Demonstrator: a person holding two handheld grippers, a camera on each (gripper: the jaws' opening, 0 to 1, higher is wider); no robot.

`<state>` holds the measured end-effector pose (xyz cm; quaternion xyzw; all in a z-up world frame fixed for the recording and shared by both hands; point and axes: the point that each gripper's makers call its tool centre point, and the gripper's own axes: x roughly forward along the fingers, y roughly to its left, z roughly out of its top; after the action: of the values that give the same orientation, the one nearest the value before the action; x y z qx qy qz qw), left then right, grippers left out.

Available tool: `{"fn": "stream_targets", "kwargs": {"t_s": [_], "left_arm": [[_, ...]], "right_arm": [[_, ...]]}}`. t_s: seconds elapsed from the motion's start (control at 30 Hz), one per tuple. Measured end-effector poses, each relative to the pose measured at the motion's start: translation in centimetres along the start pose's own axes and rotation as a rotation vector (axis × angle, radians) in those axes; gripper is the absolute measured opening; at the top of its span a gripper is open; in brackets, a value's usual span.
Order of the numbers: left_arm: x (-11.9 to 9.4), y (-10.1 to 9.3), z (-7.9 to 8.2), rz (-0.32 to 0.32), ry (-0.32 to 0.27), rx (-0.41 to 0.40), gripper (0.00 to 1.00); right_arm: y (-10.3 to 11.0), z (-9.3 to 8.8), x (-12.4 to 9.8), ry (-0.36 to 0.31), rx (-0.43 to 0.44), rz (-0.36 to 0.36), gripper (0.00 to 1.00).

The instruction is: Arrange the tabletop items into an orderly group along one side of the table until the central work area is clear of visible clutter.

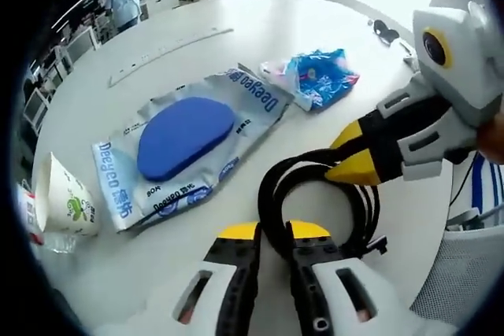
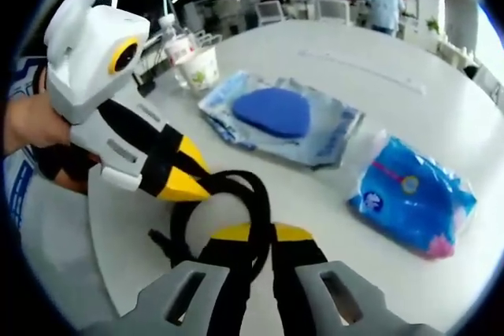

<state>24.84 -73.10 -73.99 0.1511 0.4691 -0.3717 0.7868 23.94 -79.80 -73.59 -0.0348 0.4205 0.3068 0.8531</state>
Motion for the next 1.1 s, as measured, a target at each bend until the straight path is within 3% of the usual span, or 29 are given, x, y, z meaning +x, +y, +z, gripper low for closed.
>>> {"fn": "stream_targets", "kwargs": {"t_s": [0.1, 0.37, 0.53, 0.7, 1.1], "left_arm": [[-0.7, 0.2, 0.8, 0.018, -0.038, 0.011, 0.20], [-2.1, 0.7, 0.9, 0.037, -0.061, 0.020, 0.25], [-3.1, 0.7, 1.6, 0.038, -0.110, 0.046, 0.31], [-4.3, 1.1, 1.9, 0.068, -0.159, 0.102, 0.41], [-5.8, 2.1, 1.2, 0.125, -0.182, 0.155, 0.51]], "right_arm": [[0.1, 0.7, -0.5, -0.037, 0.027, 0.009, 0.13], [0.5, 1.9, -1.6, -0.076, -0.009, 0.016, 0.25], [1.0, 2.3, -2.1, -0.091, -0.067, 0.019, 0.41], [1.6, 2.6, -2.8, -0.105, -0.095, 0.031, 0.47], [2.3, 3.1, -3.7, -0.134, -0.160, 0.052, 0.59]]}}
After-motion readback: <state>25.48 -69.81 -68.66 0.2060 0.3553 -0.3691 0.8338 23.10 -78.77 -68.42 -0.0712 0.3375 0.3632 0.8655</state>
